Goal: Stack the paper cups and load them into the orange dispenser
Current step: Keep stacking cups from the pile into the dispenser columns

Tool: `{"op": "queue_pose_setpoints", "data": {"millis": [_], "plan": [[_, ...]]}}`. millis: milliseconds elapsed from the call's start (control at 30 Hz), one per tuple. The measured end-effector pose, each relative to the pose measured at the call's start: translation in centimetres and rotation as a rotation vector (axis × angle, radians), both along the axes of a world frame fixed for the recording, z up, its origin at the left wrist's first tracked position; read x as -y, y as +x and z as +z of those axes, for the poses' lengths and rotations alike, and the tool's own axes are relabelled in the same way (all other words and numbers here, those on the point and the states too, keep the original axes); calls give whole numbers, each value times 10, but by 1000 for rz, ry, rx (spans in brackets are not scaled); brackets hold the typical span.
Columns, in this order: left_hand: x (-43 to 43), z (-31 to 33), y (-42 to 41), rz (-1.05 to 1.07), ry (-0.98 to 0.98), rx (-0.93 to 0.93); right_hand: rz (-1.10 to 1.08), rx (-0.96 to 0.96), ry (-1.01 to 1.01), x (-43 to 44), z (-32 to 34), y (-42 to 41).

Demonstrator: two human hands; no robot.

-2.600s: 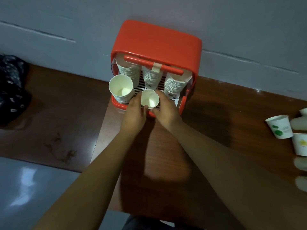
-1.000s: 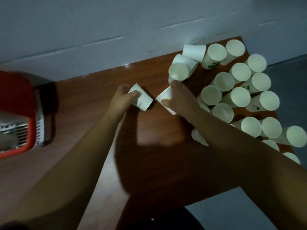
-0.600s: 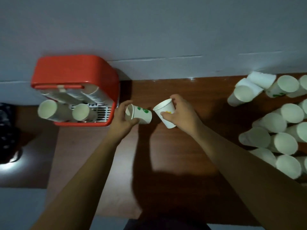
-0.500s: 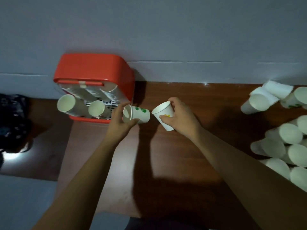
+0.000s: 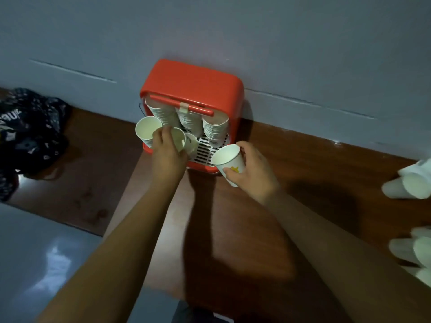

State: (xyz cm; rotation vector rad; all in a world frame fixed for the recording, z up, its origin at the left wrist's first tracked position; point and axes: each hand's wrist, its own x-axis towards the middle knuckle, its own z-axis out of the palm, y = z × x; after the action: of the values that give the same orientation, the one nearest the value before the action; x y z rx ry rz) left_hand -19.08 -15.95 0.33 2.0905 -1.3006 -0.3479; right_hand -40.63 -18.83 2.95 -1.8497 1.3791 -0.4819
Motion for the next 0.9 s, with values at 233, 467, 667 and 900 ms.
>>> {"op": "queue_pose_setpoints", "data": {"millis": [233,467,667,900], "plan": [[22,-36,22,-234,213,93,-88,81,-9,4,-5,28],[17,-48,32,-208,221,-171,-116,285,-21,17,2,69],[-17,-47,36,-98,79,-448,-30,303,-82,17,-12,105],[-19,-40,37,28,-18,-696,21,184,-34,22,-45,129]]}}
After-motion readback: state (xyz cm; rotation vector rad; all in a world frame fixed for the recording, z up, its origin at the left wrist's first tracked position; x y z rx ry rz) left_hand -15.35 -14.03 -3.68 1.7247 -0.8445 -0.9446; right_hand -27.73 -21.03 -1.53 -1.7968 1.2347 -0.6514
